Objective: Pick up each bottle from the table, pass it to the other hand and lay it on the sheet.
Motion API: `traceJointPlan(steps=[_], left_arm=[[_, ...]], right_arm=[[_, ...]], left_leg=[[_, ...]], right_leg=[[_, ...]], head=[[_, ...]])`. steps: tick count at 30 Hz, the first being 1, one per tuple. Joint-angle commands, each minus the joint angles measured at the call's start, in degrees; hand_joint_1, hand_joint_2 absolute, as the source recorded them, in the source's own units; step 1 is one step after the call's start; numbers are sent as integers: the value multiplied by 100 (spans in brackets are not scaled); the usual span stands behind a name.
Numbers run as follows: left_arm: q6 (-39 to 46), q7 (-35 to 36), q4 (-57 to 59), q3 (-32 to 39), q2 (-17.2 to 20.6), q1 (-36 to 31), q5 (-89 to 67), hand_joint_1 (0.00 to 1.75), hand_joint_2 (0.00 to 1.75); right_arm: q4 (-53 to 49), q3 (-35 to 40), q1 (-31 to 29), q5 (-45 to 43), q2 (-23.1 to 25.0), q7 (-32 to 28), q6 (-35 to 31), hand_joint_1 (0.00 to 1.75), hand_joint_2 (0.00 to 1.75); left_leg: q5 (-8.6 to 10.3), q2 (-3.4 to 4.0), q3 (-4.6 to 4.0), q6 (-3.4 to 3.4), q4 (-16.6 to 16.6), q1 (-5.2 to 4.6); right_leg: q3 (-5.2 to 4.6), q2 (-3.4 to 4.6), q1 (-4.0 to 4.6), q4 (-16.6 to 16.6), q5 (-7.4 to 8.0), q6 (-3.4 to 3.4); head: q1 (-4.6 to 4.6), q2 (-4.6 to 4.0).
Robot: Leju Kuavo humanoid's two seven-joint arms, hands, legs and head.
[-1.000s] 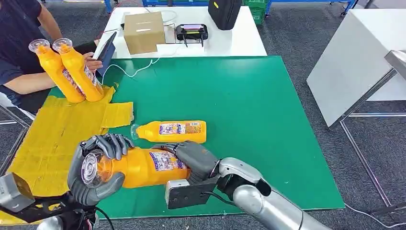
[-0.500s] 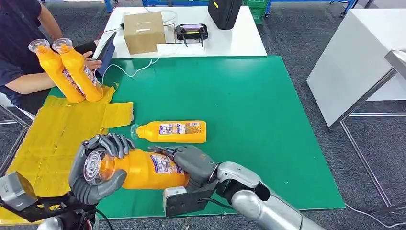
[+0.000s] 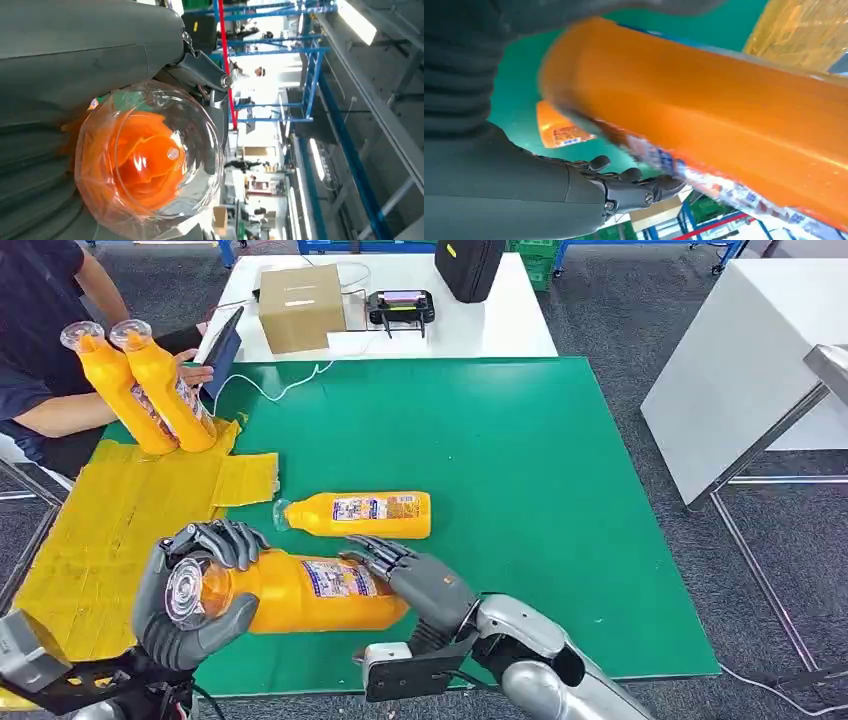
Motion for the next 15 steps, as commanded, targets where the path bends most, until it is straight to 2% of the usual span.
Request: traceJointPlan(steps=[1, 3, 4, 5, 6, 9, 10, 11, 13, 15], left_arm=[[769, -658, -251, 800, -12, 376, -2076, 175, 175], [1301, -871, -249, 1191, 85, 365, -3195, 175, 175], [1684, -972, -238, 1367, 108, 355, -4042, 175, 175], [1802, -971, -229, 1437, 109, 366, -4261, 175, 175], [1814, -967, -227, 1455, 112, 374, -4262, 175, 175], [1815, -974, -228, 1427, 96, 375, -4267, 175, 175], [1964, -828, -169, 1370, 191, 378, -4838, 175, 175], [1995, -703, -95, 1371, 287, 383, -5023, 175, 175], [2360, -453, 179, 1399, 577, 344, -6229, 175, 175], [2549, -295, 414, 1406, 821, 338, -6911, 175, 175]], right_arm=[[-1345, -1244, 1641, 713, -1261, -121, -595, 0, 0], [-1738, -1652, 2255, 922, -1255, -134, -728, 0, 0], [-1959, -1844, 2582, 984, -1272, -110, -812, 0, 0], [-2080, -1904, 2731, 988, -1343, -95, -836, 0, 0], [-2119, -1919, 2776, 991, -1368, -93, -845, 0, 0], [-2111, -1915, 2746, 987, -1339, -90, -835, 0, 0], [-2112, -1968, 2799, 969, -1327, 10, -934, 0, 0], [-2204, -2025, 2964, 975, -1424, 131, -1096, 0, 0], [-2463, -2337, 3375, 904, -1945, 144, -1459, 0, 0], [-2680, -2690, 3727, 839, -2129, 73, -1642, 0, 0]], left_leg=[[-4, -29, 4, -1, 2, 2], [-2, -35, 1, 1, 2, 3], [-5, -62, 5, -3, 1, 5], [-3, -56, -3, -2, -1, -2], [-2, -32, -15, -4, 2, -1], [-8, -21, -13, -7, 0, -6], [-6, -15, -19, -5, 2, -4], [-4, -16, -19, -2, -2, -7], [-2, -25, -20, -2, -3, -4], [0, -48, -12, -2, -4, -8]], right_leg=[[16, 6, 0, -5, -8, -7], [12, -13, 1, -9, -8, -3], [26, -31, 2, -10, -17, -7], [15, -38, -4, -6, -15, -6], [-2, -18, -1, -2, -8, -7], [-6, 1, -4, 1, -8, -11], [-12, -1, -1, -1, -4, -8], [-14, -5, -4, -2, -3, -6], [-14, -14, -3, -2, -5, -6], [-7, -28, -8, -2, -12, -8]], head=[[-4, 0], [0, 0], [0, 0], [-2, 0], [4, 0], [-4, 0], [-2, 0], [-2, 0], [-2, 0], [-2, 0]])
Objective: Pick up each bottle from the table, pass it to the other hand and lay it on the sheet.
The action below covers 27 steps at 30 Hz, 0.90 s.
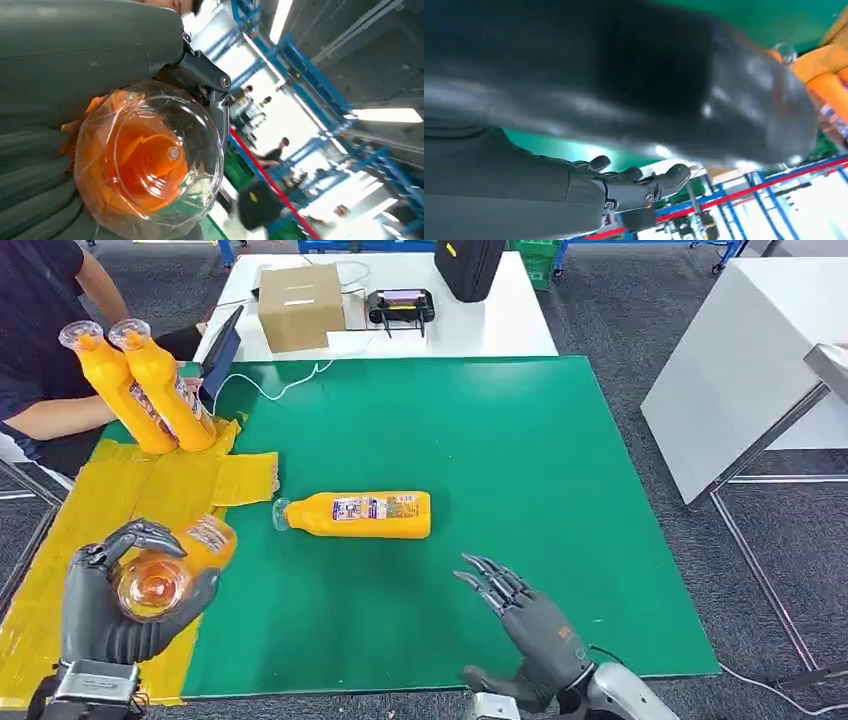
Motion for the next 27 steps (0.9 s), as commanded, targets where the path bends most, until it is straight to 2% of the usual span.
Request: traceJointPlan(steps=[1, 2, 5, 9, 14, 26, 27], left_arm=[[711, 714, 945, 315, 894, -102, -2622, 175, 175], [704, 836, 1097, 290, 1031, -133, -2932, 175, 175], [811, 1165, 1616, 111, 1361, -316, -3919, 175, 175], [125, 1509, 2412, -351, 1730, -762, -4352, 175, 175], [-374, 1582, 3477, -833, 1780, -1312, -4201, 175, 175], [-786, 1379, 3850, -1145, 1975, -1460, -3644, 175, 175], [-655, 1219, 3984, -1317, 2110, -1511, -3667, 154, 175]], right_arm=[[-1012, -1274, 1483, -193, -994, 40, -816, 0, 0], [-1101, -1412, 1629, -193, -1019, -15, -876, 0, 0], [-1250, -1592, 1849, -218, -1072, -86, -946, 0, 0], [-1177, -1471, 1758, -195, -1064, -35, -785, 0, 0], [-964, -1216, 1436, -133, -1101, 43, -598, 0, 0], [-908, -1165, 1296, -230, -1099, 16, -448, 0, 0], [-852, -1143, 1234, -344, -1107, -2, -333, 0, 0]], left_leg=[[3, -21, 10, 0, -3, -7], [3, -42, 12, -3, -1, -7], [0, -19, 12, -6, -4, -9], [9, -30, 13, -7, -9, -8], [11, -25, 18, -7, -10, 0], [9, -10, 19, -5, -5, 0], [10, -10, 18, -5, -5, 0]], right_leg=[[5, -9, -9, 1, -5, -3], [7, -12, -9, 3, -10, -8], [16, 11, -9, 1, -6, -9], [17, -5, -7, -3, -2, -9], [17, 4, -2, -7, 3, -10], [24, 21, 0, -4, 3, -10], [22, 21, 0, -3, 3, -10]], head=[[2, 0], [4, 0], [0, 0], [0, 0], [0, 0], [0, 0], [2, 0]])
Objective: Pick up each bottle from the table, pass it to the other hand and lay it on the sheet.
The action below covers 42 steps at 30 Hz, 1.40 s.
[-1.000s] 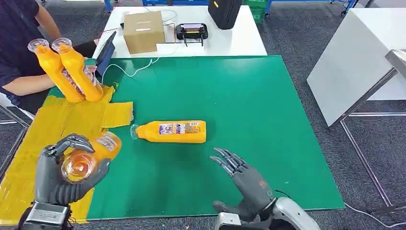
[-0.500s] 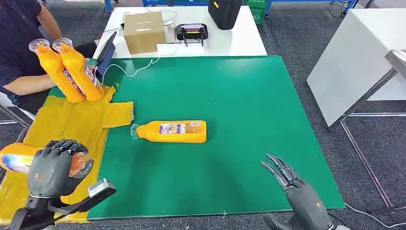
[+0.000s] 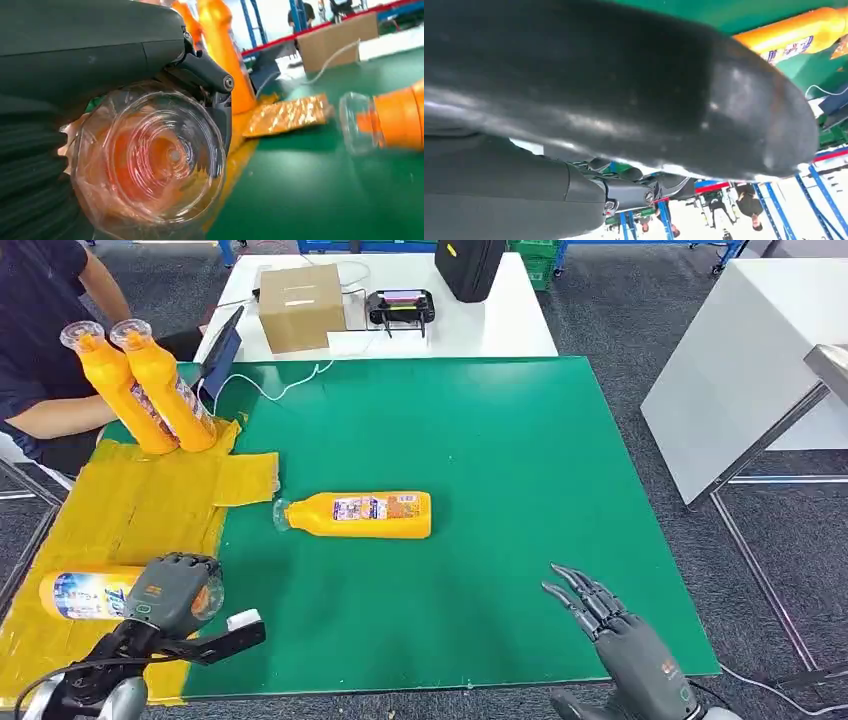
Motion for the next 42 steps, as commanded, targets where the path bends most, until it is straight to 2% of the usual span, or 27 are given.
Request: traceJointPlan(steps=[1, 8, 13, 17, 19, 25, 31, 33, 38, 42], left_arm=[[-153, -381, 955, -711, 413, -458, 421, 0, 0], [49, -705, 798, -834, 521, -339, 823, 0, 0], [215, -1242, 355, -795, 576, -101, 1413, 0, 0], [284, -1505, 41, -699, 541, 48, 1654, 0, 0], [418, -1640, -62, -578, 408, 106, 1723, 0, 0], [430, -1636, -104, -569, 337, 108, 1732, 0, 0], [700, -1701, -379, 3, -385, 246, 2305, 0, 0], [702, -1700, -459, 85, -453, 260, 2417, 0, 0], [699, -1706, -443, 113, -459, 265, 2426, 0, 0], [-113, -1909, -991, 682, -1235, 491, 4553, 0, 0]], right_arm=[[294, 105, -256, -248, 57, -37, 271, 0, 0], [505, 202, -430, -351, 201, -58, 472, 0, 0], [639, 342, -588, -418, 290, -80, 621, 0, 0], [747, 434, -697, -422, 356, -77, 719, 0, 0], [790, 503, -732, -400, 387, -50, 765, 0, 0], [798, 537, -719, -388, 403, -38, 769, 0, 0], [759, 749, -606, -216, 313, 195, 607, 0, 0], [741, 834, -540, -167, 233, 260, 487, 0, 0], [722, 871, -470, -167, 166, 295, 394, 0, 0], [708, 848, -481, 215, 181, 476, 0, 0, 0]], left_leg=[[3, -9, 7, -6, -5, 3], [3, -7, 12, -6, -8, 9], [-2, 0, 14, -7, -6, 11], [-2, 3, 13, -7, -7, 9], [-3, 0, 16, -10, -6, 12], [1, -7, 11, -7, -5, 10], [-2, -7, 12, -5, -4, 9], [1, -7, 4, -3, -4, 6], [-1, -8, 10, -6, -5, 5], [0, -7, 7, -4, -5, 5]], right_leg=[[8, 13, 2, -4, 1, -9], [13, 24, 6, -10, 4, -11], [17, 35, 7, -10, 1, -13], [14, 34, 6, -8, 2, -12], [18, 41, 9, -9, 1, -16], [16, 28, 7, -8, 2, -13], [19, 32, 6, -9, 1, -11], [9, 12, 3, -7, 1, -6], [14, 25, 3, -6, -1, -11], [9, 20, 3, -6, 1, -8]], head=[[0, 0], [2, 0], [2, 0], [0, 0], [0, 0], [0, 0], [0, 0], [2, 0], [0, 0], [0, 0]])
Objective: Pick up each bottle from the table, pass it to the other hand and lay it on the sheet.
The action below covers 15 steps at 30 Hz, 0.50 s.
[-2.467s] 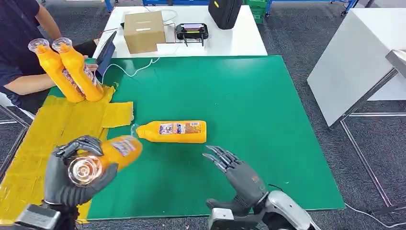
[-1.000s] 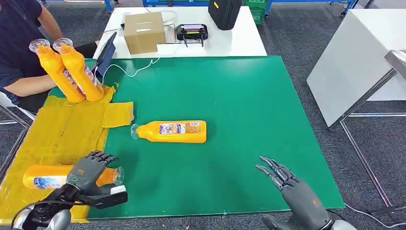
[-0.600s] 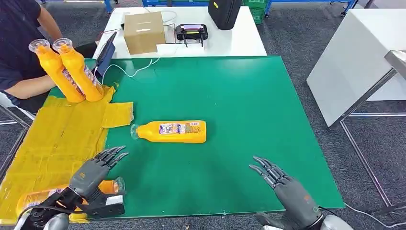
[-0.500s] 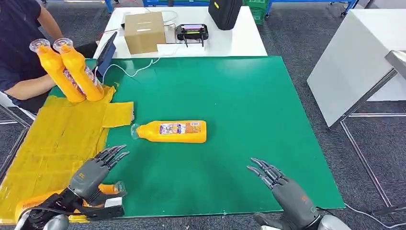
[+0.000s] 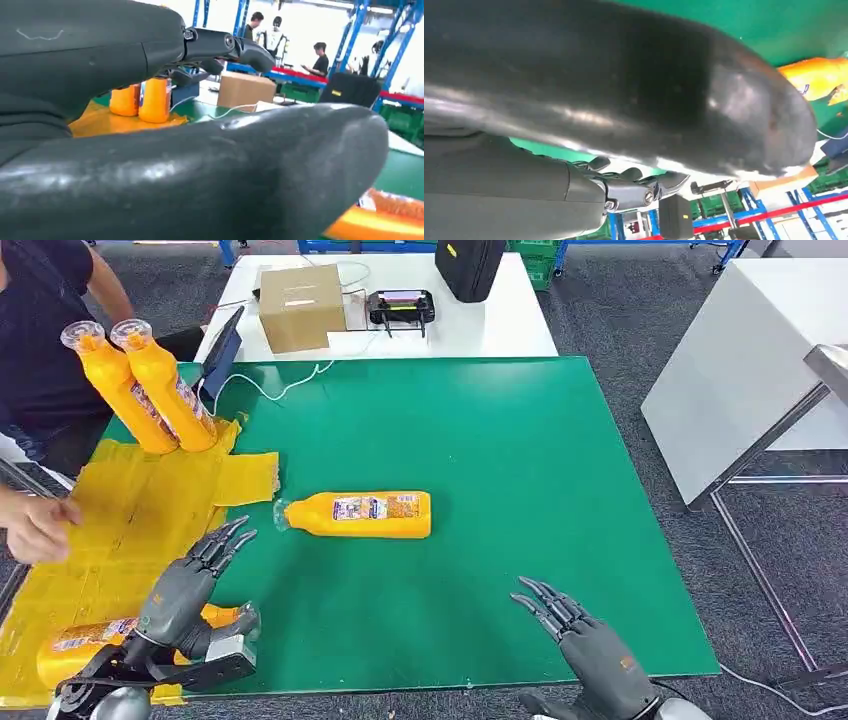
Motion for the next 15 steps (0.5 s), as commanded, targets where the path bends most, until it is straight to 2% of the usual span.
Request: traceJointPlan(steps=[1, 2, 5, 7, 8, 9, 10, 11, 12, 13, 15], left_arm=[[-1182, -134, -738, 907, -1311, 223, 2837, 0, 0], [-1407, -11, -937, 982, -1434, 239, 3259, 0, 0], [-1451, 92, -1053, 974, -1450, 242, 3254, 0, 0], [-1792, 78, -1258, 1193, -1701, 298, 4287, 0, 0], [-1937, 125, -1417, 1212, -1740, 339, 4621, 0, 0], [-2070, 158, -1576, 1222, -1759, 383, 4918, 0, 0], [-2176, 173, -1741, 1192, -1754, 422, 5127, 0, 0], [-2257, 223, -1821, 1150, -1743, 427, 5269, 0, 0], [-2444, 336, -1868, 1021, -1682, 383, 5513, 0, 0], [-2501, 338, -1893, 922, -1611, 343, 5521, 0, 0], [-2405, 257, -1939, 804, -1461, 275, 5321, 0, 0]], right_arm=[[296, 147, -119, 589, 131, 250, -432, 0, 0], [381, 79, -267, 791, 260, 274, -373, 0, 0], [445, 44, -385, 785, 339, 254, -262, 0, 0], [646, -201, -675, 2068, 633, 273, -323, 0, 0], [882, -237, -1034, 3138, 732, 333, -306, 0, 175], [1267, -239, -1490, 3966, 925, 473, -341, 0, 175], [1930, -198, -2143, 4361, 1178, 492, -270, 0, 175], [2431, -246, -2570, 4148, 1391, 417, -54, 0, 175], [3172, -455, -3140, 3370, 1675, 391, 465, 0, 175], [3727, -442, -3581, 3172, 1693, 299, 590, 0, 175], [4701, -241, -4273, 3561, 1570, 44, 242, 0, 175]], left_leg=[[-2, -6, 6, -3, -1, 4], [-1, -6, 3, -2, -1, 2], [-3, 7, 0, -2, 4, 7], [-1, 3, 4, -4, 0, 7], [1, 7, 5, -5, -2, 6], [1, 8, 4, -5, -2, 3], [1, 8, 7, -8, -3, 3], [-1, 36, 6, -7, 0, 10], [1, 59, 11, -6, -8, 13], [1, 73, 11, -7, -12, 12], [4, 108, 19, -4, -8, 18]], right_leg=[[9, 26, 2, -6, 1, -8], [6, 20, 1, -5, 1, -6], [2, 35, 6, -4, 5, -7], [8, 26, 5, -7, 4, -7], [6, 37, 4, -7, 7, -10], [5, 33, 4, -7, 7, -9], [7, 44, 3, -5, 7, -13], [-1, 65, 11, -9, 16, -12], [6, 81, 14, -18, 26, -9], [12, 107, 14, -18, 31, -12], [4, 105, 23, -13, 42, -27]], head=[[0, 0], [0, 0], [0, 0], [4, 0], [2, 0], [0, 0], [0, 0], [0, 0], [0, 0], [2, 0], [0, 0]])
